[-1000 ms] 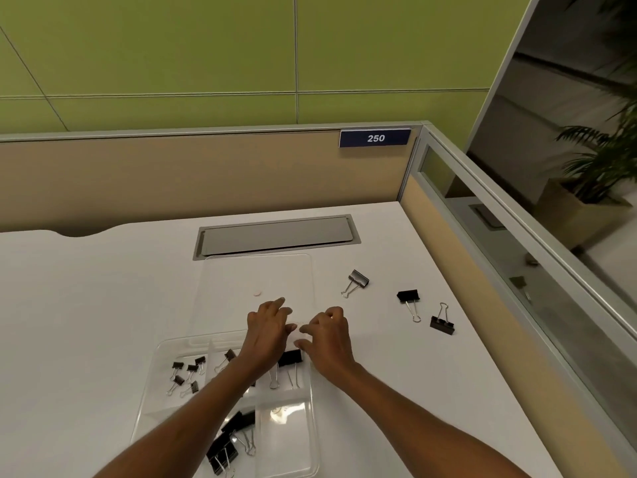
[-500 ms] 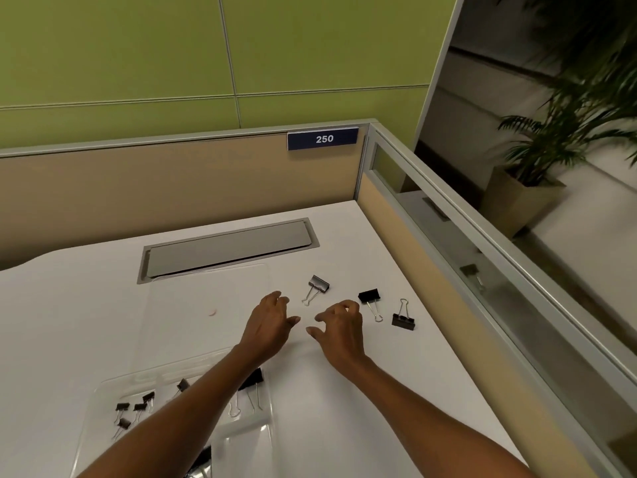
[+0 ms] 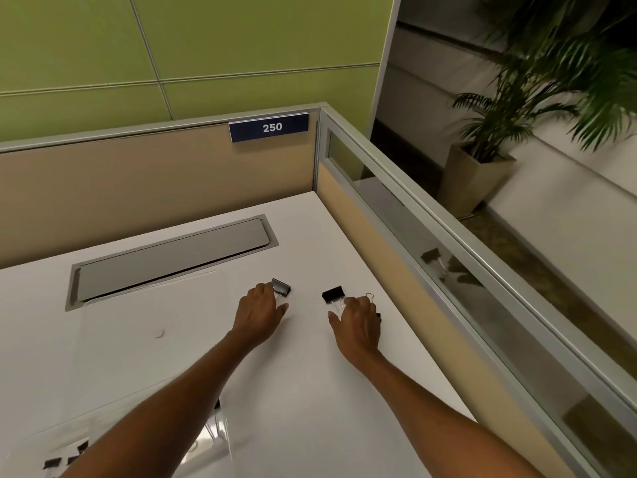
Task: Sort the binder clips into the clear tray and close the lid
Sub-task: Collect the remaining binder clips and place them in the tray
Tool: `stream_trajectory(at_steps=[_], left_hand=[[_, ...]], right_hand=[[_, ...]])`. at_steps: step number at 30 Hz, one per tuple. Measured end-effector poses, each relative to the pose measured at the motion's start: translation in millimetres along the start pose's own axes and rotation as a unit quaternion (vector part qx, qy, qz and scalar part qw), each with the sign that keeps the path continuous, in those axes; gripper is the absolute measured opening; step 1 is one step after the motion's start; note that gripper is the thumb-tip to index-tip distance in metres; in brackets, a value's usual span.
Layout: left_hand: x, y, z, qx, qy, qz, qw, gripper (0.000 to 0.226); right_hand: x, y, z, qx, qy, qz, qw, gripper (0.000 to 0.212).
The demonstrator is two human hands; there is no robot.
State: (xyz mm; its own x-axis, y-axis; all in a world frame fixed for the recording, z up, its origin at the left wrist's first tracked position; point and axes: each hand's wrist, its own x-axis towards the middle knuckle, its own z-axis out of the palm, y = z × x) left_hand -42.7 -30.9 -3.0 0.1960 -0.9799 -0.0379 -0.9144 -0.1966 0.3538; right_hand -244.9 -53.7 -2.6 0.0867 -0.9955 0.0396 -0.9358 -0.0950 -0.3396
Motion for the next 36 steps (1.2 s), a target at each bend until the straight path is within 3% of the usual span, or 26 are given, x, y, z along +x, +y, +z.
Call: stream_trajectory(at_steps=[3,10,17,23,29,36], left_hand=[[17,2,7,-0.004,-0.003,-0.006,1.0,0.039],[46,-1,21,0.022,-0.014,-0.029,0.999,0.052],[63,-7,29,0.07,-0.036,-0.029,0.997,0.052],[65,-11,34,0.119,-0.038,0.034,0.992,0.03],[64,-3,30,0.064,-0.069,0.003,0.996,0.029],[55,-4,19,0.017,-0.051,-0.012,0.998,0.029]], right_hand=[[10,14,-1,-0.046,-0.015,0.042,0.998,0.044],[27,36,0,-0.056,-0.038,0.139,0.988,0.053],[33,45,5,-0.036,-0.069,0.161,0.984,0.055],[39,44,7,0.02,-0.095,0.191,0.977,0.04],[38,45,11,0.095,-0.054,0.178,0.978,0.034],[36,30,6,0.163,0.001,0.184,0.969,0.035]])
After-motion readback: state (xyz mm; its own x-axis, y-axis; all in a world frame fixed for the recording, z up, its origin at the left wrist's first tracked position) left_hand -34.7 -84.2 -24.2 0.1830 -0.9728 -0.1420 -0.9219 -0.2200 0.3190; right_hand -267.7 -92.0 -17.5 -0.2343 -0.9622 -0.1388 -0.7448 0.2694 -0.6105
